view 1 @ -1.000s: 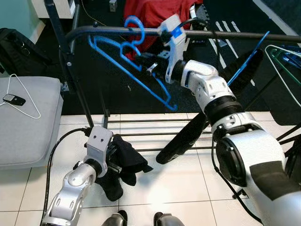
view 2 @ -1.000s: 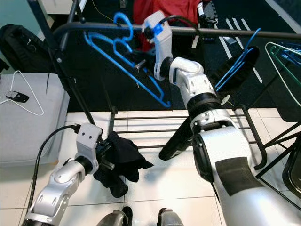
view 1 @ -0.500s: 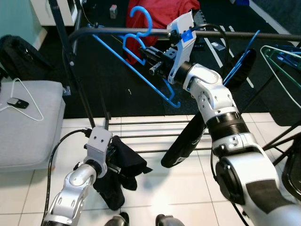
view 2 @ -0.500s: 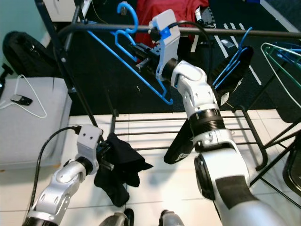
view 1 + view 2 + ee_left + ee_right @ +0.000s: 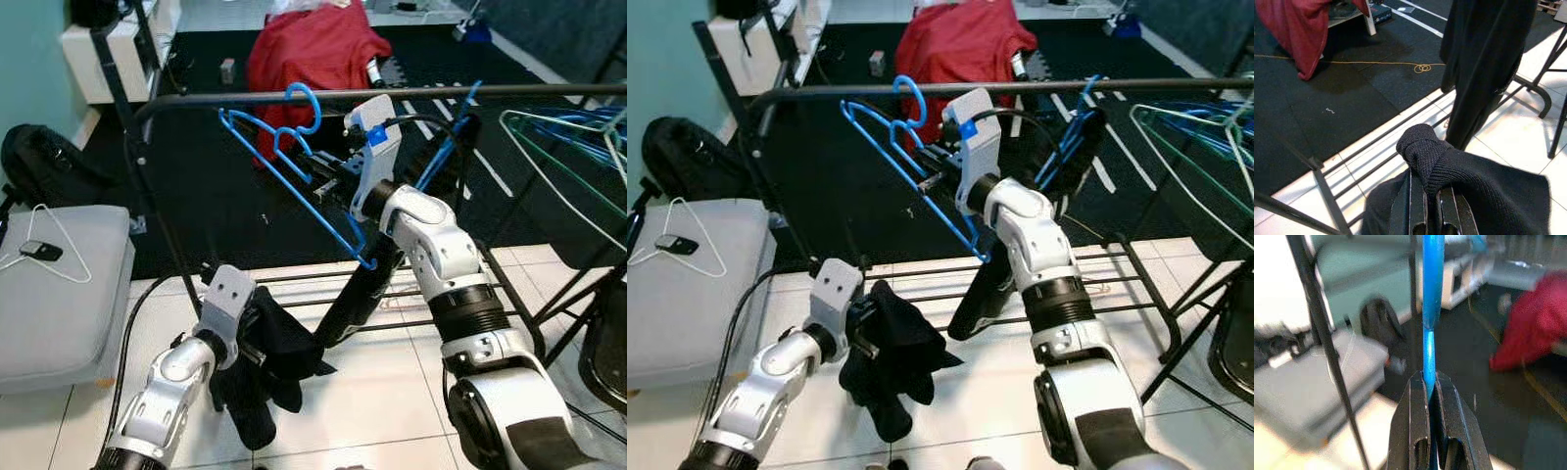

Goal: Hang hanger

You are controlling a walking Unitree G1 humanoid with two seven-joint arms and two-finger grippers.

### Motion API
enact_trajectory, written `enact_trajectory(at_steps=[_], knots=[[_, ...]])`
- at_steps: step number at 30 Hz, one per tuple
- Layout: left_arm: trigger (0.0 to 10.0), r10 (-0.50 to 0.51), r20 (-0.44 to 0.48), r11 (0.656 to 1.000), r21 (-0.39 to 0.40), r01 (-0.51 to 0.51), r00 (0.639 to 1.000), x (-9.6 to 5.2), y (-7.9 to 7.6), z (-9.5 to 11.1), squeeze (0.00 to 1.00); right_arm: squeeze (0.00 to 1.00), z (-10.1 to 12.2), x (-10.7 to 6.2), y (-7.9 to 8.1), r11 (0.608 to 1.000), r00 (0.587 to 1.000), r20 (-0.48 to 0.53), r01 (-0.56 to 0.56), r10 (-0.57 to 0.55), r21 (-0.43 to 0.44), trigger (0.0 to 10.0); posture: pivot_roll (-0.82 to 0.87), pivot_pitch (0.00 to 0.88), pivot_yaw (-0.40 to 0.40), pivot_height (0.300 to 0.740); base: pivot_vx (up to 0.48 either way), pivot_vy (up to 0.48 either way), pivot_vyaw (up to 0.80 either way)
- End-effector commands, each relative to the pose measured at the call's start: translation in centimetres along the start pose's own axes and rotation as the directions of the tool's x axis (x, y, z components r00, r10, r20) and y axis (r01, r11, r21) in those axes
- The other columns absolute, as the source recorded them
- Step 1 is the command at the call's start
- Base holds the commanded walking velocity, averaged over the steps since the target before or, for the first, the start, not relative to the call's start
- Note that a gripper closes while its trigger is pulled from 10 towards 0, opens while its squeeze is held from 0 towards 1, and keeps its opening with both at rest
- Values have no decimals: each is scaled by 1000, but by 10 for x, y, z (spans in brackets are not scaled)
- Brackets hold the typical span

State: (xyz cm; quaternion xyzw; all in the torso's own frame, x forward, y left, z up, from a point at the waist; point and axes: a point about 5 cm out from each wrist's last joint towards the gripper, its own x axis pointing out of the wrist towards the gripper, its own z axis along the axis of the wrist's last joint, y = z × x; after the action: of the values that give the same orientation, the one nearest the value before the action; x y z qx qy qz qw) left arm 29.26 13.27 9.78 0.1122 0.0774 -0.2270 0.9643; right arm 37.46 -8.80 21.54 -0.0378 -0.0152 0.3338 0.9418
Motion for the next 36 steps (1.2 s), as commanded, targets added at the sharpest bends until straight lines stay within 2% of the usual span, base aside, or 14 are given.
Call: enact_trajectory(at_steps=[1,4,5,8,16,18,20,21,24,26,30,36], knots=[[10000,-11,4,1000,26,11,1000,1,0,1,0,0,-19,-1,3,1000,997,-77,7,-5,21,0,-83,69,-15,740,0,0,0],[10000,-3,-89,998,58,8,996,0,1,-14,0,0,-56,-12,7,998,986,-163,39,-32,39,0,-69,68,-16,740,0,0,0],[10000,-3,-89,998,58,8,996,0,1,-14,0,0,-56,-12,7,998,986,-163,39,-32,39,0,-69,68,-16,740,0,0,0],[10000,18,-165,997,73,-6,986,-3,1,-29,0,0,-82,-26,13,994,980,-187,85,-71,70,0,-65,69,-15,740,0,0,0],[10000,51,-188,997,66,-40,981,4,3,-34,0,0,-108,-41,17,981,975,-203,125,-93,150,0,-66,66,-11,740,0,0,0],[10000,66,-214,996,74,-52,974,8,4,-39,0,0,-126,-51,15,966,962,-243,173,-124,194,0,-69,62,-6,740,0,0,0],[10000,69,-220,996,67,-56,973,8,4,-41,0,0,-133,-55,15,956,957,-255,197,-139,217,0,-70,57,-3,740,0,0,0],[10000,76,-218,997,41,-69,973,6,3,-44,0,0,-138,-60,16,950,952,-264,218,-156,224,0,-70,88,7,740,0,0,0],[10000,99,-233,994,-16,-106,967,5,2,-51,0,0,-145,-66,19,935,944,-271,257,-189,243,0,-76,46,14,740,0,0,0],[10000,113,-227,992,-27,-122,967,10,3,-49,0,0,-146,-66,19,925,941,-268,277,-206,259,0,-78,59,6,740,0,0,0],[10000,195,-200,970,-103,-218,960,15,15,-42,0,0,-148,-64,19,891,939,-247,313,-239,327,0,-78,52,0,740,0,0,0],[10000,275,-216,941,-141,-308,937,8,24,-47,0,0,-156,-69,22,859,930,-254,348,-267,375,0,-65,57,5,740,0,0,0]])
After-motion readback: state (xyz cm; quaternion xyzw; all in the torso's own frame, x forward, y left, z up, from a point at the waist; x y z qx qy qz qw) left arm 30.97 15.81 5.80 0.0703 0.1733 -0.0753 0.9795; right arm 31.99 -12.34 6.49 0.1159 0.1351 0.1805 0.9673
